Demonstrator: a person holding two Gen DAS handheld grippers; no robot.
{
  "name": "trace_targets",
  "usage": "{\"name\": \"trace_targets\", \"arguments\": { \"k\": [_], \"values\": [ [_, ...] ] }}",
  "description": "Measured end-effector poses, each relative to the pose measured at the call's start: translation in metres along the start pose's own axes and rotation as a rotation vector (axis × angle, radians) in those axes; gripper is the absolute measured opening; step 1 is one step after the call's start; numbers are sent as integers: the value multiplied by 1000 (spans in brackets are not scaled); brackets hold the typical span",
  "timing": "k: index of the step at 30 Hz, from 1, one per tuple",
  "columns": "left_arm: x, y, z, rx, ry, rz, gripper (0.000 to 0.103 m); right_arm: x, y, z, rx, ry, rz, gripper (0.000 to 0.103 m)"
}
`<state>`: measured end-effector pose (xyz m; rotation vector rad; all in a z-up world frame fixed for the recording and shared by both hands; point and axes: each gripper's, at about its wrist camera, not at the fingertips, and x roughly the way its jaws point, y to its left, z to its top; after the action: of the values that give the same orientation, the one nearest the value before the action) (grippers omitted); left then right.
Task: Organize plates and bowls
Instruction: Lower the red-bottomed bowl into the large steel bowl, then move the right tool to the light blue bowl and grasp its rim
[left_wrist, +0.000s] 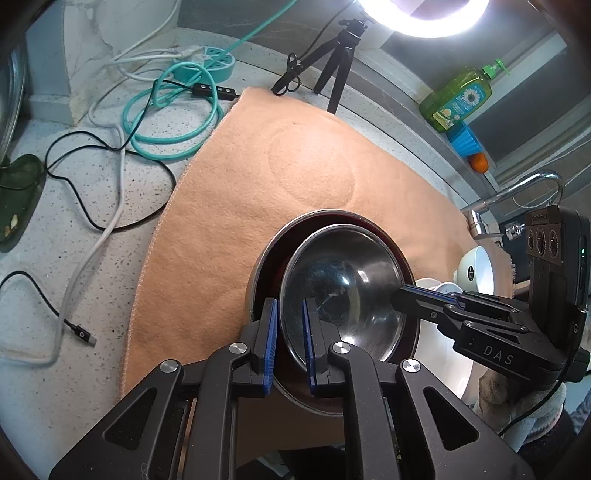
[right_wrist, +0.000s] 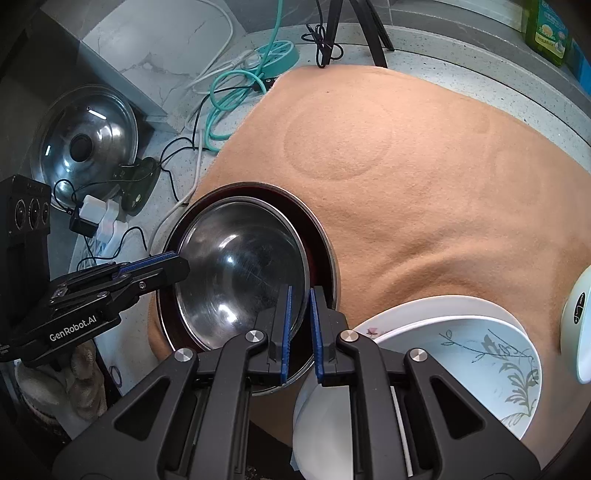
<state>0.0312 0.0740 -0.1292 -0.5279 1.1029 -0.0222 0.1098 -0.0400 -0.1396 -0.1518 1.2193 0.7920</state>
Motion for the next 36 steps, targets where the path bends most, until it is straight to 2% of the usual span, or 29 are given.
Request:
{"name": "trace_targets", "arguments": {
  "k": [9, 18, 22, 36],
  "values": [
    [-15, -10, 11, 18, -48, -12, 10, -24, -8, 2, 25, -56, 32, 11],
    [-22, -48, 28, 90, -87, -72, 13, -64, -33, -1, 78, -141, 41, 12],
    [-17, -70, 32, 123, -85, -112, 12, -86, -55, -8, 123, -188, 29, 25],
    [30, -158, 38, 249, 1, -217, 13, -144, -171, -43, 343, -297, -88, 25]
  ]
}}
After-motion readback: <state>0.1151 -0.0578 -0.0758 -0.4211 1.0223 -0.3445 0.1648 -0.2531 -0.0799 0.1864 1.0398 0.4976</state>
